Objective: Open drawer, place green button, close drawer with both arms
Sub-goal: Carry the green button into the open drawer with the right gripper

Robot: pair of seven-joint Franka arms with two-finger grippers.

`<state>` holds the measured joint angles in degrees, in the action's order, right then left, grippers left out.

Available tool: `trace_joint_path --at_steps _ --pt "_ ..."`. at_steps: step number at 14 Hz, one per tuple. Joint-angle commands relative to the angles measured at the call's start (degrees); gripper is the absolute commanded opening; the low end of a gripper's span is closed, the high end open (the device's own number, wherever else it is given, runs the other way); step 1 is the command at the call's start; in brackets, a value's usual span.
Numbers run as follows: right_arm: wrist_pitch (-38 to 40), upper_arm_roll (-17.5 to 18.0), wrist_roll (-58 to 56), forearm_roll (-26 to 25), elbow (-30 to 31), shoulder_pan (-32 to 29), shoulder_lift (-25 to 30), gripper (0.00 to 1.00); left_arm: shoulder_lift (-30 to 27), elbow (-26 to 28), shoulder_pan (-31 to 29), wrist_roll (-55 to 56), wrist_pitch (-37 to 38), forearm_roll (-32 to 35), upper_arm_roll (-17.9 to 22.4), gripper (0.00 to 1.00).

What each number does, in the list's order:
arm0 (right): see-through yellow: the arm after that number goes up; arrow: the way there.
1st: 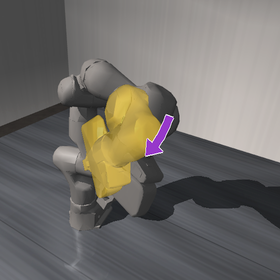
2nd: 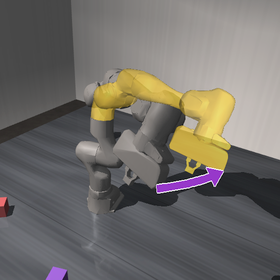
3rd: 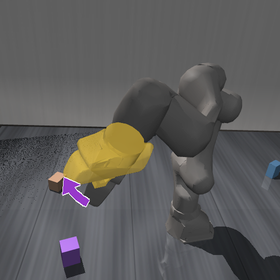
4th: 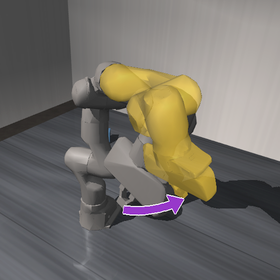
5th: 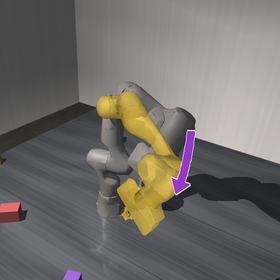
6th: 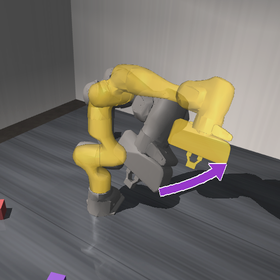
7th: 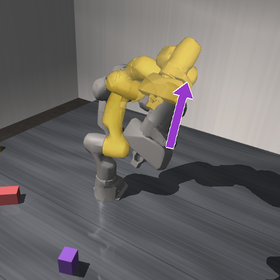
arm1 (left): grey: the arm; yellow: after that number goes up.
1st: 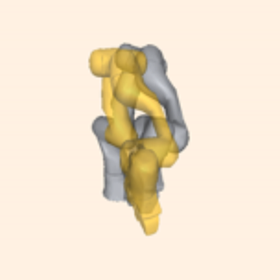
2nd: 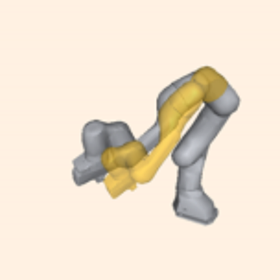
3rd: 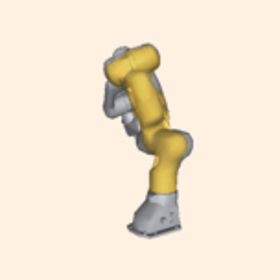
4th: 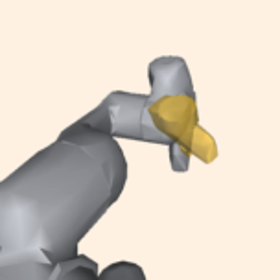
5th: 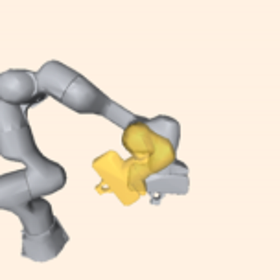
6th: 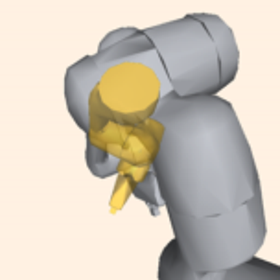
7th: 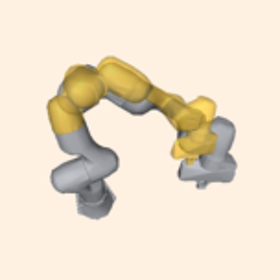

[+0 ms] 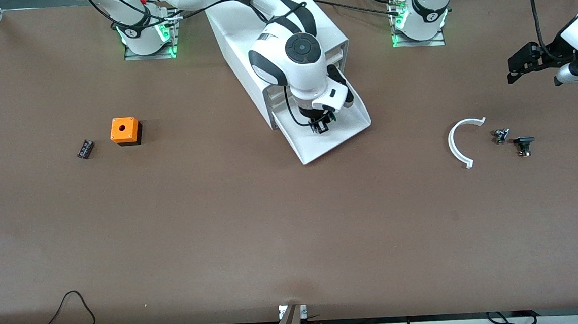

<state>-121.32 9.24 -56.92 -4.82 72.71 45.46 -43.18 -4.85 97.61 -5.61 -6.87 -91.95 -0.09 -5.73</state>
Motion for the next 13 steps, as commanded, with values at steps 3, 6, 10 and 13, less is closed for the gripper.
trace_joint_path --at_steps 3,6,10,13 --pt "0.0 -0.2 0.8 -1.2 0.2 2.1 -1.9 0.30 0.2 -1.1 0.3 0.8 1.5 0.9 0.5 1.00" --pt "-1.0 -0.2 1.5 -2.7 2.1 3.4 -2.2 0.31 0.4 -1.2 0.3 0.6 1.5 0.9 0.6 1.00" --pt "-1.6 -0.3 8.0 -2.7 3.1 3.5 -1.6 1.00 0.5 -1.4 0.3 0.5 1.3 1.0 0.6 1.00" --pt "-1.6 -0.2 13.1 -2.5 1.1 3.5 -0.6 1.00 1.2 -1.5 0.3 0.1 1.1 1.0 0.6 1.00"
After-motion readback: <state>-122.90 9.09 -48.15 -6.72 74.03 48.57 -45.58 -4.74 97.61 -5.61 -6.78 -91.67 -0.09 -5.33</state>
